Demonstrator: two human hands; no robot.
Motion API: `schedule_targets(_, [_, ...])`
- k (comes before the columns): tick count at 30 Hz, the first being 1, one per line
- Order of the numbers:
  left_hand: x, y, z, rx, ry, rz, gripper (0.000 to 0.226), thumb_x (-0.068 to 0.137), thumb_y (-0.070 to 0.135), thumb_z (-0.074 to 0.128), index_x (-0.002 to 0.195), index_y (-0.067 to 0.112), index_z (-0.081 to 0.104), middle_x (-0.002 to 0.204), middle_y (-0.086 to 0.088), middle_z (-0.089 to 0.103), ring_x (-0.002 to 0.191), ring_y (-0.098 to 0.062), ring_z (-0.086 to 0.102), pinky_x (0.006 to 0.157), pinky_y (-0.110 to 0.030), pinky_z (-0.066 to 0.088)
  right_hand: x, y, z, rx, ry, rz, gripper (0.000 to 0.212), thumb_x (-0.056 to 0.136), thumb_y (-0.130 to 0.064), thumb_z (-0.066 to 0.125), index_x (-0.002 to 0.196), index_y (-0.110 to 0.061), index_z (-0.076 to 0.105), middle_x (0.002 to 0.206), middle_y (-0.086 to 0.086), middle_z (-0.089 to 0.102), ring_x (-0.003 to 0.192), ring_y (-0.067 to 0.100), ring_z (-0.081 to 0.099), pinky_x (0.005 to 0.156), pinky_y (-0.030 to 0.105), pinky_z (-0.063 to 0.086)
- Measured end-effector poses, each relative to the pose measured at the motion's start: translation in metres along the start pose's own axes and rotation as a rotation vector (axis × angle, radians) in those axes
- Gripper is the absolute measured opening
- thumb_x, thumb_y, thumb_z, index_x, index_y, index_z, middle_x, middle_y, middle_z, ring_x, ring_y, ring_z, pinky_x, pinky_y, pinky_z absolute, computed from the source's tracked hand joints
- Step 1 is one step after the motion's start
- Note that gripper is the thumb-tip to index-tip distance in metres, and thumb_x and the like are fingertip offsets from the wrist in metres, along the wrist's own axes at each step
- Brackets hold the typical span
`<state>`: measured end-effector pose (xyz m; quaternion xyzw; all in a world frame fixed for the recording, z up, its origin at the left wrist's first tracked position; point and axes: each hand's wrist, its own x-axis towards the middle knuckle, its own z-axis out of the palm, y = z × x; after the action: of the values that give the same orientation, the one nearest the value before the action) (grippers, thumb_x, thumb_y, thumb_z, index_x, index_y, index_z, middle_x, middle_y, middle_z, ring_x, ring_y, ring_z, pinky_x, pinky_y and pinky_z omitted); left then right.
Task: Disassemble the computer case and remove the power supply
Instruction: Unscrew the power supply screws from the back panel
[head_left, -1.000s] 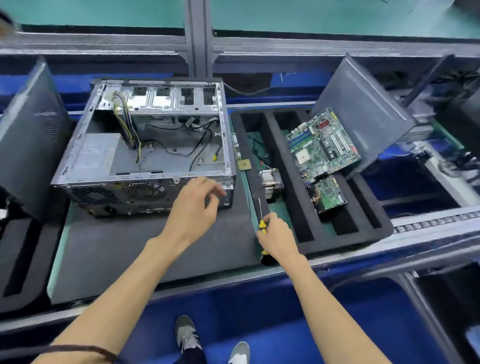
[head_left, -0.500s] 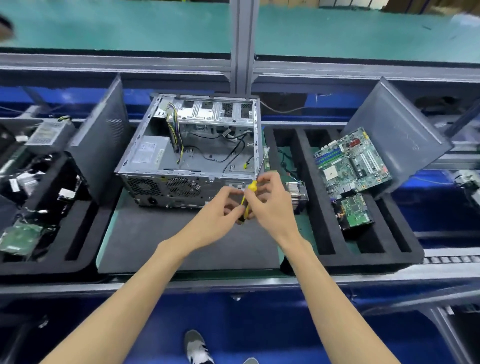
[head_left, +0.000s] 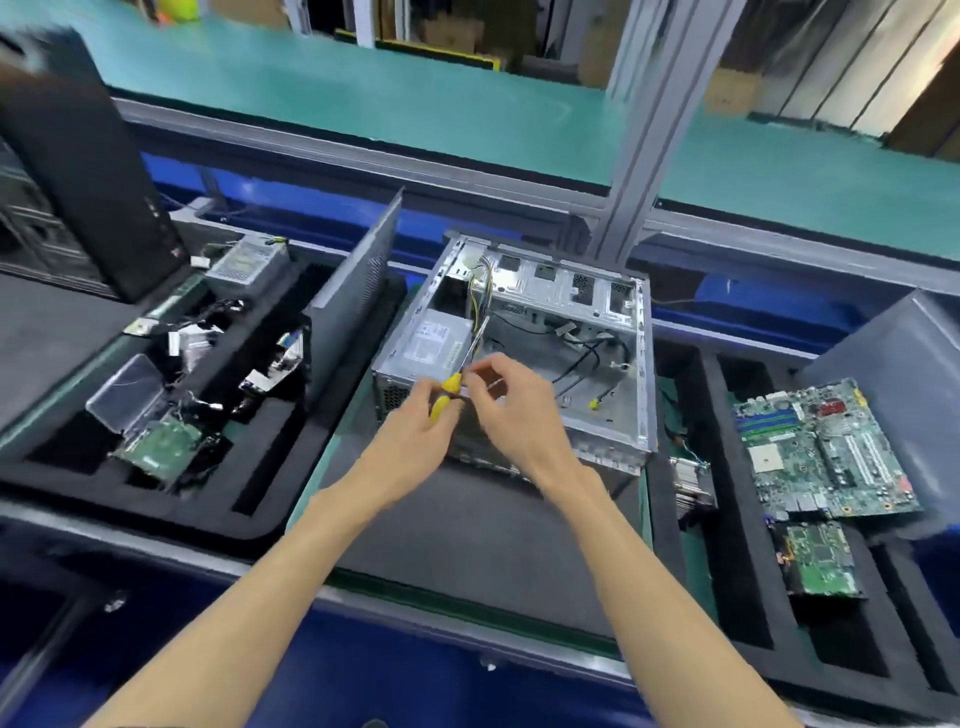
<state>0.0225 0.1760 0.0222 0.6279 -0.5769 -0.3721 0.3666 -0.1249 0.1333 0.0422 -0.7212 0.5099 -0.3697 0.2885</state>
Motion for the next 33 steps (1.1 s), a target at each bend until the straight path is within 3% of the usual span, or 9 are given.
schedule_targets(3, [0.001, -0.014, -0.025, -0.023, 0.082, -0.036, 0.006, 0.100, 0.041, 0.046, 0.102, 0.036, 0.048, 0.067, 0.010, 0.054, 0.051, -0.003, 0.044, 0.057, -0.032, 0.036, 0.024, -0.008, 0.020, -0.073, -0.015, -0.022, 0.013, 0.098, -0.023, 0.057, 0.095, -0.022, 0.070, 0.088, -0.011, 0.069, 0.084, 0.009, 0.062, 0.078, 0.027, 0.049])
schedule_targets(6, [-0.003, -0.029, -0.043, -0.012, 0.132, -0.074, 0.008, 0.102, 0.039, 0.045, 0.101, 0.031, 0.048, 0.071, 0.005, 0.057, 0.052, -0.003, 0.045, 0.057, -0.032, 0.037, 0.046, -0.011, 0.036, -0.130, -0.003, -0.040, 0.015, 0.098, -0.023, 0.055, 0.101, -0.022, 0.069, 0.097, -0.009, 0.066, 0.089, 0.004, 0.059, 0.081, 0.027, 0.047])
schedule_targets(10, [-0.012, -0.051, -0.059, -0.018, 0.179, -0.154, 0.021, 0.104, 0.040, 0.039, 0.096, 0.027, 0.054, 0.082, -0.005, 0.066, 0.061, -0.015, 0.050, 0.057, -0.033, 0.039, 0.075, -0.006, 0.051, -0.227, -0.074, -0.044, 0.027, 0.101, -0.025, 0.053, 0.123, -0.018, 0.065, 0.128, -0.001, 0.060, 0.121, 0.013, 0.054, 0.098, 0.025, 0.038])
schedule_targets(14, [-0.025, -0.075, -0.064, 0.003, 0.217, -0.227, 0.027, 0.102, 0.042, 0.043, 0.083, 0.027, 0.055, 0.064, 0.005, 0.054, 0.051, -0.011, 0.042, 0.050, -0.029, 0.034, 0.104, 0.002, 0.066, -0.359, -0.151, -0.024, 0.043, 0.103, -0.028, 0.050, 0.141, -0.009, 0.052, 0.146, 0.008, 0.049, 0.135, 0.022, 0.044, 0.110, 0.035, 0.035])
schedule_targets(20, [-0.035, -0.093, -0.057, -0.008, 0.203, -0.266, 0.024, 0.098, 0.040, 0.047, 0.082, 0.025, 0.058, 0.060, 0.008, 0.048, 0.045, -0.007, 0.035, 0.043, -0.020, 0.028, 0.116, 0.010, 0.090, -0.480, -0.196, 0.049, 0.056, 0.105, -0.039, 0.039, 0.154, -0.013, 0.034, 0.155, 0.011, 0.041, 0.145, 0.029, 0.031, 0.116, 0.056, 0.028])
schedule_targets(25, [-0.032, -0.096, -0.051, -0.024, 0.209, -0.260, 0.024, 0.098, 0.043, 0.048, 0.081, 0.029, 0.057, 0.054, 0.012, 0.046, 0.044, -0.007, 0.036, 0.042, -0.019, 0.028, 0.119, 0.017, 0.094, -0.470, -0.220, 0.093, 0.062, 0.106, -0.043, 0.034, 0.158, -0.012, 0.023, 0.157, 0.016, 0.032, 0.147, 0.031, 0.020, 0.114, 0.053, 0.029])
schedule_targets(33, [-0.033, -0.094, -0.053, -0.020, 0.230, -0.235, 0.022, 0.101, 0.038, 0.047, 0.087, 0.025, 0.057, 0.058, 0.010, 0.046, 0.048, -0.009, 0.038, 0.048, -0.026, 0.032, 0.123, 0.025, 0.097, -0.449, -0.225, 0.100, 0.064, 0.105, -0.046, 0.032, 0.156, -0.009, 0.025, 0.155, 0.017, 0.032, 0.145, 0.031, 0.020, 0.115, 0.048, 0.027])
